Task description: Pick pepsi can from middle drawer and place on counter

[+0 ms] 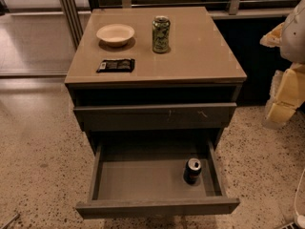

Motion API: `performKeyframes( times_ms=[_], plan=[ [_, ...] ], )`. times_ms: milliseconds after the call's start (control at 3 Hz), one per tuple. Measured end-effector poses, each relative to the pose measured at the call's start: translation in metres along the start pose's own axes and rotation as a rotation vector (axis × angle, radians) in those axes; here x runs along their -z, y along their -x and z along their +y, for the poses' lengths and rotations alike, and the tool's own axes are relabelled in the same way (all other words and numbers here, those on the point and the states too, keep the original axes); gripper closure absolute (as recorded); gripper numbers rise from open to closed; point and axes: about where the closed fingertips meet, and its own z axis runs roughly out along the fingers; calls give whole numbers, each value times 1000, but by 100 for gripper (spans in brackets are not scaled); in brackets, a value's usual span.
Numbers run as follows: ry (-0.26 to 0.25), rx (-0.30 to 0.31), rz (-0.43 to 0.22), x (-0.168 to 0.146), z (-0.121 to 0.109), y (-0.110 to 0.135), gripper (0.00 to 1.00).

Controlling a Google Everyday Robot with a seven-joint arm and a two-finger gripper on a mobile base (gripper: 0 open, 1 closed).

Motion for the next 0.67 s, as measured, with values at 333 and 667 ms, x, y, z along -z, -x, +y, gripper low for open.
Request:
performKeyframes(
  times_ms=[333,667],
  plan=[
    [0,0,0,0,0,0,0],
    [-16,-4,-4,-6,-3,0,18]
  ],
)
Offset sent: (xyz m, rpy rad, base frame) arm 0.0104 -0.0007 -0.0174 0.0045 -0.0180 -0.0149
